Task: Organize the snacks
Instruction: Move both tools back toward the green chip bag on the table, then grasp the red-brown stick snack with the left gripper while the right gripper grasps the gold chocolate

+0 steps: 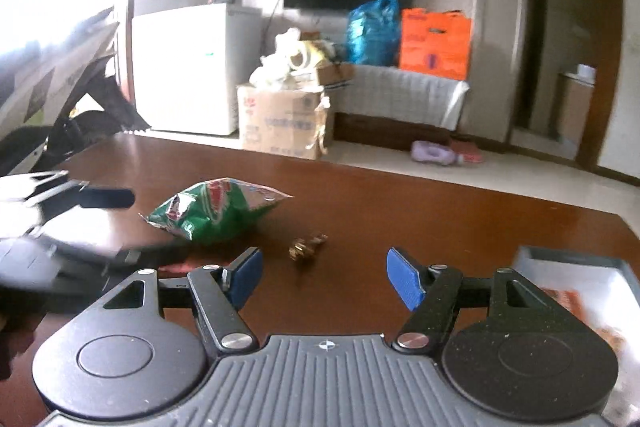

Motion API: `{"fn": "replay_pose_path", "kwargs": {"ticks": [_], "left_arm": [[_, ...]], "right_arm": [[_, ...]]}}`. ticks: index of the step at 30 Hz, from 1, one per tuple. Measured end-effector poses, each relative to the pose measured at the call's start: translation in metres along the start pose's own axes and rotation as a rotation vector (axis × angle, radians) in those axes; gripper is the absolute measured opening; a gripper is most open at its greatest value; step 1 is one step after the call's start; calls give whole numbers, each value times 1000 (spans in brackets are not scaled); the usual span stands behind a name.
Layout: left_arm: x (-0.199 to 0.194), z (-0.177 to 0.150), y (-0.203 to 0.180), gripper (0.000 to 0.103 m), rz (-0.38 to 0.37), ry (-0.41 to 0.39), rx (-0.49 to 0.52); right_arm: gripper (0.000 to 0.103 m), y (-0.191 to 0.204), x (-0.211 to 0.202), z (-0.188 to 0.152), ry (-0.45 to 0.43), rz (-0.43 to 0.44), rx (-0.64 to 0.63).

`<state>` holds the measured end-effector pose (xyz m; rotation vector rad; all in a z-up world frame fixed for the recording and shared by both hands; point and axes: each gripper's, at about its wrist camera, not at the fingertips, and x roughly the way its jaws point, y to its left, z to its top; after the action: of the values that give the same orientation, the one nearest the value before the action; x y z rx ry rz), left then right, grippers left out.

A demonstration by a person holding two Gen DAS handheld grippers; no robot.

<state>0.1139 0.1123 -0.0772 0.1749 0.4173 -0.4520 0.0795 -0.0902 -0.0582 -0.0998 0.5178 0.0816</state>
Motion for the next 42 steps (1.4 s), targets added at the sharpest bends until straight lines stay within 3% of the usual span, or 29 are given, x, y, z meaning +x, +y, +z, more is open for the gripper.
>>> {"fn": "replay_pose_path", "kwargs": {"ticks": [3, 9, 13, 20, 29, 32, 34, 37, 42], "left_arm": [[5, -13, 11, 83, -18, 28, 17], [25, -30, 20, 83, -90, 103, 37], [38, -31, 22, 83, -119, 132, 18], [67, -23, 31, 82, -128, 205, -49], [74, -20, 19, 61, -150, 204, -12], [75, -19, 16, 48, -150, 199, -22], [76, -17, 16, 32, -157, 197, -29], [78, -16, 16, 23, -165, 198, -36], [76, -16, 17, 20, -172, 198, -43]], "right_arm": [[59, 4, 35, 0, 47, 13, 2], [56, -4, 74, -6, 92, 23, 72], [56, -2, 91, -6, 104, 44, 68], [47, 3, 104, -5, 121, 60, 45], [37, 8, 102, -4, 121, 60, -6], [31, 6, 102, -3, 123, 62, -10], [25, 5, 102, -2, 125, 67, -17], [25, 5, 102, -1, 130, 74, -30], [25, 10, 98, 0, 126, 67, -63]]}}
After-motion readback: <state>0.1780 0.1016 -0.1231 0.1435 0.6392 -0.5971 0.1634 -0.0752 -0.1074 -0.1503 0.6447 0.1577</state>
